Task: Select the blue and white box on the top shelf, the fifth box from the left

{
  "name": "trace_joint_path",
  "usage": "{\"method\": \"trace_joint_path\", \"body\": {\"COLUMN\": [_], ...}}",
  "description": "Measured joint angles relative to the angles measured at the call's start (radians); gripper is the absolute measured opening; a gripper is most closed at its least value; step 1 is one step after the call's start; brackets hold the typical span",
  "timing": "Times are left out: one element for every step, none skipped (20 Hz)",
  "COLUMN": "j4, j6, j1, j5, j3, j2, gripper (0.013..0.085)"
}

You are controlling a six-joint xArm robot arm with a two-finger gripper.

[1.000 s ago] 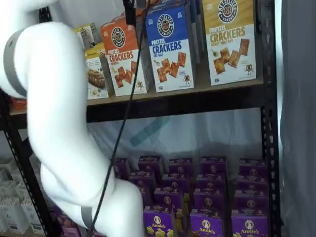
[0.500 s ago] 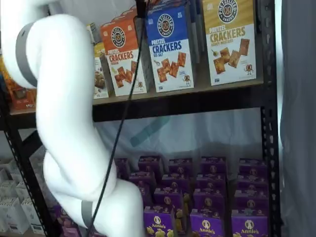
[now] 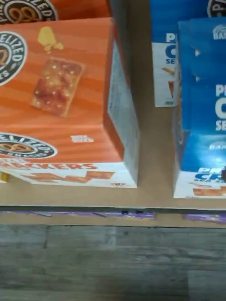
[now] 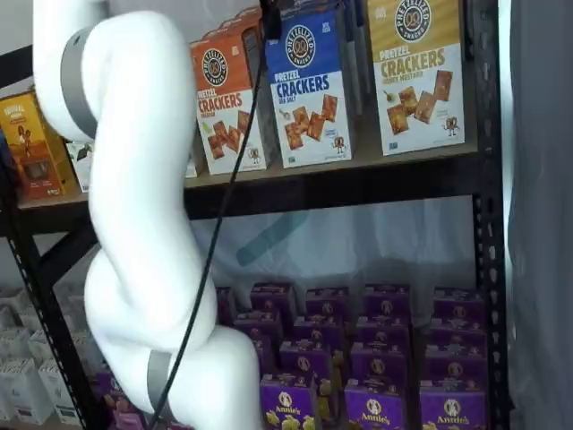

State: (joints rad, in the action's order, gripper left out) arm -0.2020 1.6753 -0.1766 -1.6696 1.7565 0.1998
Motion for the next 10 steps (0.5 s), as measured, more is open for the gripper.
{"method": "trace_joint_path", "body": {"j4": [0.010,0.021,0.031,0.039,0.046,0.050,0.055,0.059,0.062,0.065], "j6": [0.001,0.003,0.004,0.005,0.007,0.008,0.011,0.014,0.015,0.017], "j1": [0.003,0.006,0.008,0.010,0.010,0.010,0.009,0.008,0.007,0.006], "j5": [-0.001,-0.004,-0.009,-0.019,-0.031,-0.038,-0.050,-0.059,-0.071,-0.084], "j3": [0.005,0.011,0.017,0.026,0.036,0.041,0.050,0.056,0.065,0.074], "j2": [-0.007,-0.015,-0.022,-0.031,-0.040,-0.046,-0.054,-0.061,-0.068,-0.075], "gripper": [0.0850,0.0850,0.0850,0.0850,0.0850,0.0850,0.0850,0.0850,0.0850,0.0850]}}
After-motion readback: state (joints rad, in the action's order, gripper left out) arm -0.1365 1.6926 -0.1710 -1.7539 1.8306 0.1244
